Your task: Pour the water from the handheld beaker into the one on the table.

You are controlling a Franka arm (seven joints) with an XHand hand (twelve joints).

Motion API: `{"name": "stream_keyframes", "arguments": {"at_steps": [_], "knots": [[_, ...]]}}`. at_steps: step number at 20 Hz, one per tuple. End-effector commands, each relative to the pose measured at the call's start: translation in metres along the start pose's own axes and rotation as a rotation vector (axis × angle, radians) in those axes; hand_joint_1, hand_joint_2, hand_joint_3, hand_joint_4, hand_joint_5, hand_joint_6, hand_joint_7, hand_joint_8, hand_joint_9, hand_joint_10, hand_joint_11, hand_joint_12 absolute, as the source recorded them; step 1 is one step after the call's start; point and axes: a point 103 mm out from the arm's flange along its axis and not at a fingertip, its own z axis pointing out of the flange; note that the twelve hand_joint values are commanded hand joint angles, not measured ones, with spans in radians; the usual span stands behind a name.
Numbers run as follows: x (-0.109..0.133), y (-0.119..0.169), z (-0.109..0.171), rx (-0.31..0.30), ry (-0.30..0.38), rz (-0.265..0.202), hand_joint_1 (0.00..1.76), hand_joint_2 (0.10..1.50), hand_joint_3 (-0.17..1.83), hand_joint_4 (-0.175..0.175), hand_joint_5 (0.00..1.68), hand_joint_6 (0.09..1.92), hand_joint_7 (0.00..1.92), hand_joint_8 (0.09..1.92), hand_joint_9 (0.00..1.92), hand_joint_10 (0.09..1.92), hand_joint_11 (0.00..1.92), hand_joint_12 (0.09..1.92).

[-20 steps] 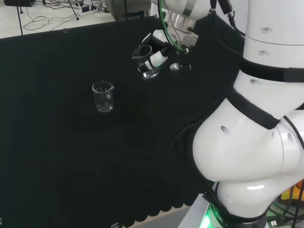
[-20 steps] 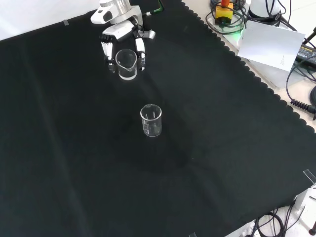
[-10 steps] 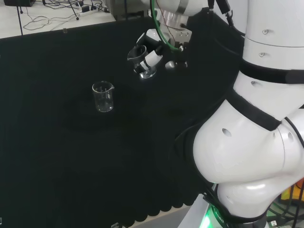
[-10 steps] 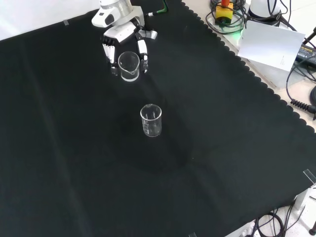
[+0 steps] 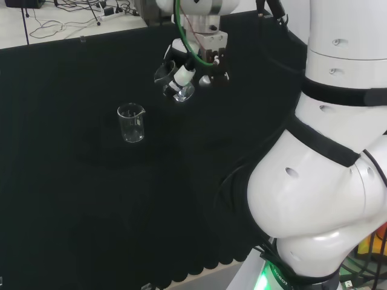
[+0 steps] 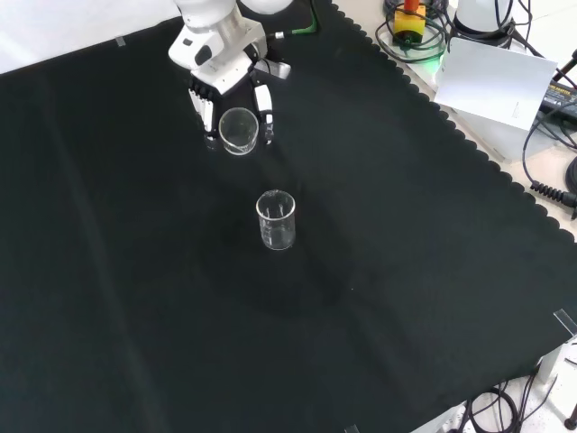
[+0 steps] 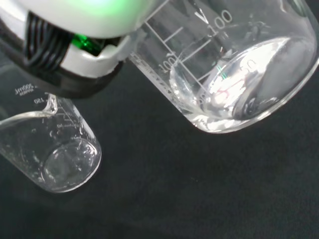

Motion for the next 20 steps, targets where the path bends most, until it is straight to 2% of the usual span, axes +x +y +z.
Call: {"name": "stream_keyframes", "arguments": {"at_steps": [1, 7, 17, 20], "knots": [[0.018, 0.008, 0.002, 0.043, -0.063, -0.012, 1.18, 0.73, 0.45, 0.015, 1.41, 0.34, 1.74, 0.09, 1.75, 0.09, 1.39, 0.68], [0.032, 0.011, 0.004, 0.078, -0.127, -0.017, 1.18, 0.73, 0.46, 0.003, 1.38, 0.4, 1.73, 0.09, 1.75, 0.09, 1.39, 0.68], [0.054, 0.011, 0.006, 0.106, -0.192, -0.03, 1.18, 0.73, 0.46, 0.0, 1.38, 0.41, 1.73, 0.09, 1.75, 0.09, 1.38, 0.67], [0.059, 0.011, 0.007, 0.126, -0.207, -0.024, 1.18, 0.73, 0.48, -0.017, 1.36, 0.45, 1.73, 0.09, 1.75, 0.09, 1.38, 0.68]]}}
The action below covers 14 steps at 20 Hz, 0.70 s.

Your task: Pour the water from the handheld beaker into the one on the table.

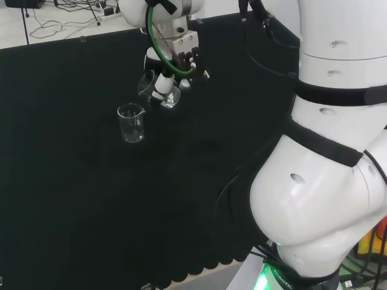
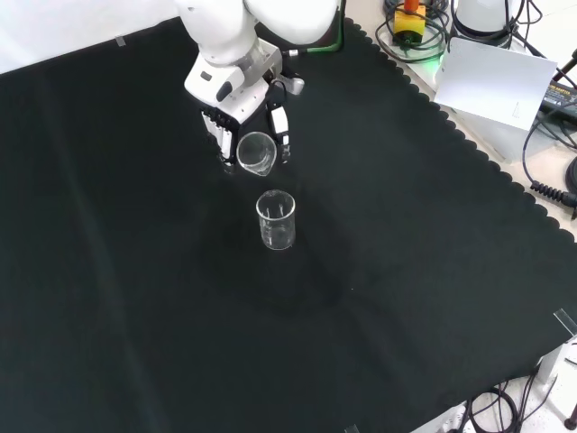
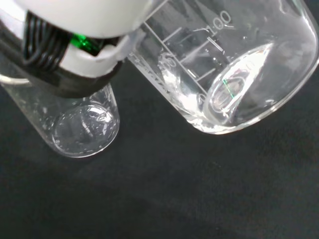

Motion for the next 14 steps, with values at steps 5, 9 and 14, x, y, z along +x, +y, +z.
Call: {"name": "stream_keyframes", "arguments": {"at_steps": [5, 9, 14], "knots": [[0.018, 0.0, -0.001, 0.056, -0.081, 0.009, 1.18, 0.73, 0.49, -0.017, 1.35, 0.47, 1.72, 0.09, 1.75, 0.1, 1.38, 0.68], [0.022, 0.001, -0.001, 0.076, -0.109, 0.014, 1.18, 0.71, 0.52, -0.018, 1.33, 0.52, 1.72, 0.09, 1.74, 0.11, 1.38, 0.68], [0.027, 0.001, -0.003, 0.085, -0.156, 0.011, 1.18, 0.71, 0.53, -0.018, 1.32, 0.53, 1.72, 0.09, 1.74, 0.12, 1.38, 0.68]]}}
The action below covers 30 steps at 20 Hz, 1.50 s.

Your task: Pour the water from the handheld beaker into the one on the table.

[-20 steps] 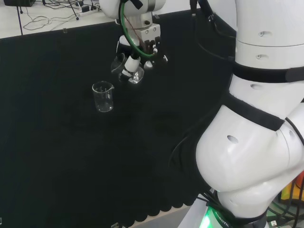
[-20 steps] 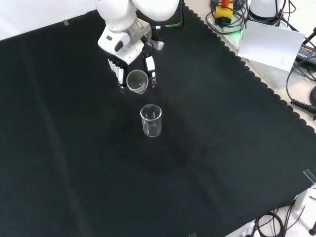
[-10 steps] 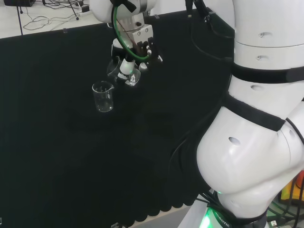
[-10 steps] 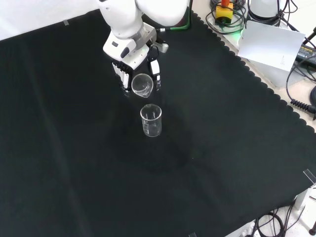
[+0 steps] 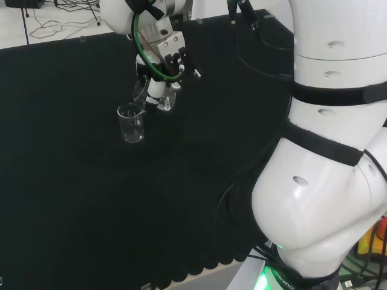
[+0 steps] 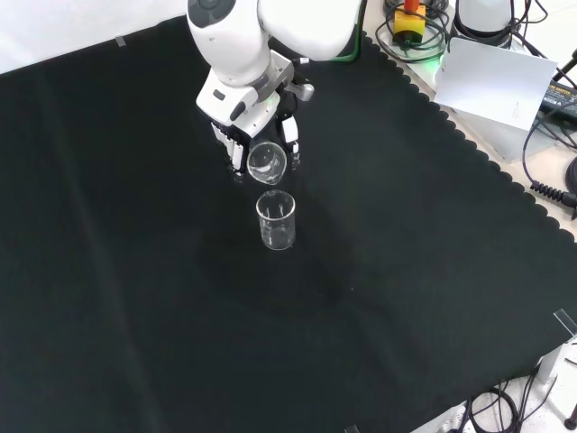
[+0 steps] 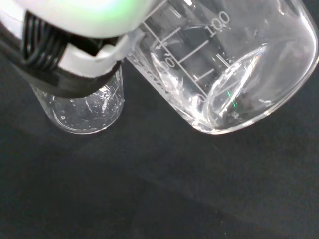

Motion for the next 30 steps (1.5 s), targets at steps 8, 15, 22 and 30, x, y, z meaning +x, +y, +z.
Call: {"name": "stream_keyframes", "arguments": {"at_steps": [8, 15, 22, 30], "knots": [[0.009, 0.0, -0.003, 0.046, -0.105, 0.0, 1.18, 0.71, 0.53, -0.019, 1.32, 0.53, 1.72, 0.09, 1.74, 0.12, 1.38, 0.68], [0.011, 0.002, -0.008, 0.056, -0.155, 0.009, 1.18, 0.71, 0.53, -0.019, 1.32, 0.53, 1.72, 0.09, 1.74, 0.12, 1.39, 0.68], [0.016, 0.004, -0.011, 0.074, -0.212, 0.01, 1.18, 0.71, 0.53, -0.019, 1.32, 0.53, 1.72, 0.09, 1.73, 0.12, 1.39, 0.68], [0.023, 0.006, -0.015, 0.089, -0.26, 0.017, 1.18, 0.71, 0.53, -0.02, 1.32, 0.54, 1.72, 0.09, 1.73, 0.12, 1.39, 0.68]]}}
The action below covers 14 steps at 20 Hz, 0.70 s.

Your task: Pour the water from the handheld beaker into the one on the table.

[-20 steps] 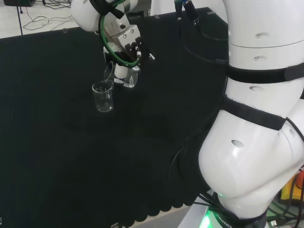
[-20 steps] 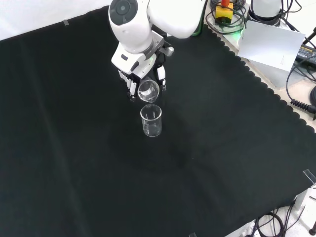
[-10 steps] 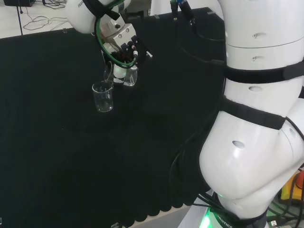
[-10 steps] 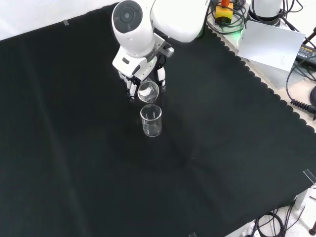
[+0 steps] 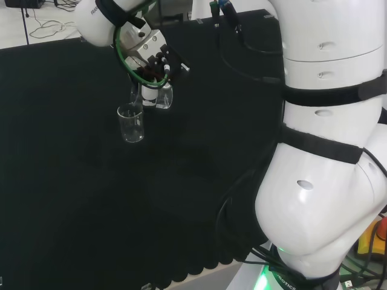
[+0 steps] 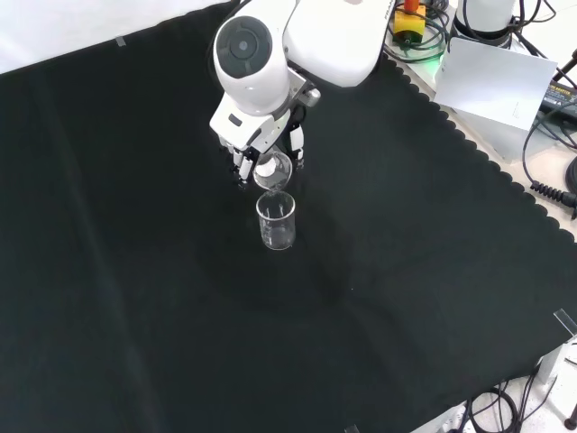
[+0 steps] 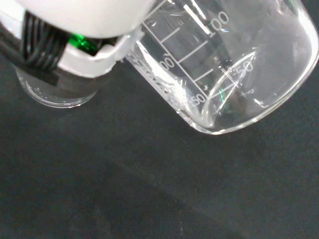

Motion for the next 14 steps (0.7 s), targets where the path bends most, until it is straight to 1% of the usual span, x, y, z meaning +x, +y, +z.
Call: {"name": "stream_keyframes", "arguments": {"at_steps": [1, 7, 14], "knots": [[0.0037, 0.0006, -0.003, 0.012, -0.03, 0.009, 1.18, 0.71, 0.54, -0.021, 1.32, 0.55, 1.72, 0.09, 1.73, 0.13, 1.39, 0.68], [0.0072, 0.0011, -0.0064, 0.015, -0.045, 0.005, 1.17, 0.71, 0.55, -0.023, 1.31, 0.57, 1.72, 0.09, 1.73, 0.14, 1.39, 0.67], [0.0106, 0.0019, -0.0083, 0.038, -0.091, 0.007, 1.17, 0.71, 0.55, -0.023, 1.31, 0.57, 1.72, 0.09, 1.72, 0.14, 1.39, 0.67]]}}
